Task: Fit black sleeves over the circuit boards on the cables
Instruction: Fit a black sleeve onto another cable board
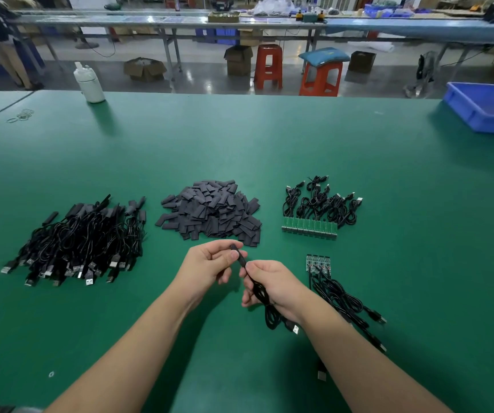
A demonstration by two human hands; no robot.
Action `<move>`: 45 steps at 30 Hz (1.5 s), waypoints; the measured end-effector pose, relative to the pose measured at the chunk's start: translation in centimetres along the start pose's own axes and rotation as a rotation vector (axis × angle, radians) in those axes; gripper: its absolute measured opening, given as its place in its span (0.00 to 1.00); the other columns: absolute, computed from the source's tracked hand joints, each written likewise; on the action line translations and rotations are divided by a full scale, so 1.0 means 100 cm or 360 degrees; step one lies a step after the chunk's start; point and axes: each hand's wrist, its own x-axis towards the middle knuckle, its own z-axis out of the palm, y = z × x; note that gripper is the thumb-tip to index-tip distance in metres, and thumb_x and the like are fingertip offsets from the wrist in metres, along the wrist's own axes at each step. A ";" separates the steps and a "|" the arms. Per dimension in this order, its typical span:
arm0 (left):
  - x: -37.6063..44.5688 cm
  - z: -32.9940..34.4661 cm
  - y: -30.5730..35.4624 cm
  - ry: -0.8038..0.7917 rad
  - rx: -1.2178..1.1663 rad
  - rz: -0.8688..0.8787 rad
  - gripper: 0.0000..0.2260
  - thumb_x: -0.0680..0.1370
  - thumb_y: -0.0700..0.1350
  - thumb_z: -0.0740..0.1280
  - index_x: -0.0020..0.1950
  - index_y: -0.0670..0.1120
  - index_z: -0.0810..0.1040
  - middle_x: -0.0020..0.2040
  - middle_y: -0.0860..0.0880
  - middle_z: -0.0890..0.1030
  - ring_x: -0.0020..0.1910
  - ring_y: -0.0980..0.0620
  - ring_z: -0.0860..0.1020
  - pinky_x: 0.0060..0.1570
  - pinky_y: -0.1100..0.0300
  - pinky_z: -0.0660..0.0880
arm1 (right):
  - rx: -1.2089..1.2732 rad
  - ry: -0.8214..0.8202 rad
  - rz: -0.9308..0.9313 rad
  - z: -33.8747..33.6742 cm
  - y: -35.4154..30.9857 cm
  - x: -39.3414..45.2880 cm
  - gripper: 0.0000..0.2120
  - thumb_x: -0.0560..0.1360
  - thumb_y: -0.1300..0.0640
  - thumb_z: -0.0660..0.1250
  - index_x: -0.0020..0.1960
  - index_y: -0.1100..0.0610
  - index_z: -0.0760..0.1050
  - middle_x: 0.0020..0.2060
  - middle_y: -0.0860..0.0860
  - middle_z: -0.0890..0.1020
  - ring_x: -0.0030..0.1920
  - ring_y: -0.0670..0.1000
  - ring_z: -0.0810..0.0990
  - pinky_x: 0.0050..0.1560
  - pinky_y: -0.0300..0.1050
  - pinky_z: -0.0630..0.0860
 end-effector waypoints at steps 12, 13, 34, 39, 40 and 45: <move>0.005 0.004 -0.002 0.0093 0.0044 0.0111 0.07 0.79 0.36 0.67 0.56 0.41 0.81 0.47 0.42 0.85 0.25 0.54 0.70 0.26 0.63 0.70 | 0.0201 0.0019 -0.0012 0.007 -0.005 -0.001 0.13 0.84 0.56 0.58 0.50 0.64 0.76 0.31 0.55 0.78 0.30 0.53 0.81 0.34 0.46 0.82; 0.005 0.003 -0.002 0.0111 0.0072 0.0109 0.07 0.79 0.37 0.67 0.56 0.43 0.81 0.47 0.43 0.86 0.24 0.54 0.68 0.26 0.64 0.69 | 0.0211 0.0020 0.0000 0.007 -0.006 -0.001 0.13 0.84 0.56 0.58 0.52 0.64 0.76 0.32 0.55 0.79 0.31 0.53 0.82 0.35 0.47 0.82; -0.009 0.013 -0.014 -0.0177 0.0055 -0.0181 0.04 0.77 0.36 0.70 0.51 0.39 0.80 0.41 0.43 0.83 0.40 0.49 0.81 0.42 0.60 0.80 | 0.0386 0.0593 -0.0325 -0.003 -0.033 0.030 0.11 0.82 0.55 0.64 0.58 0.60 0.80 0.50 0.55 0.86 0.53 0.53 0.85 0.59 0.48 0.80; 0.006 -0.042 0.007 0.0233 0.1125 0.0000 0.04 0.75 0.44 0.73 0.48 0.51 0.81 0.42 0.55 0.84 0.41 0.59 0.81 0.43 0.67 0.75 | -0.1832 0.0839 -0.0291 -0.047 -0.039 0.015 0.14 0.83 0.49 0.60 0.60 0.50 0.82 0.54 0.47 0.85 0.52 0.51 0.83 0.57 0.47 0.77; 0.010 -0.060 0.013 0.0368 0.1365 0.0040 0.04 0.76 0.46 0.72 0.49 0.54 0.80 0.43 0.57 0.82 0.41 0.61 0.80 0.42 0.66 0.75 | -0.1997 0.0897 -0.0259 -0.060 -0.040 0.011 0.14 0.83 0.50 0.60 0.61 0.50 0.81 0.55 0.47 0.84 0.53 0.51 0.82 0.59 0.49 0.77; 0.019 -0.151 0.029 0.1124 0.1881 0.0085 0.08 0.79 0.48 0.68 0.55 0.47 0.81 0.47 0.48 0.84 0.41 0.46 0.81 0.44 0.53 0.79 | -0.2143 0.0885 0.0231 -0.104 -0.039 -0.009 0.18 0.82 0.49 0.61 0.69 0.52 0.74 0.62 0.51 0.81 0.60 0.54 0.78 0.63 0.55 0.76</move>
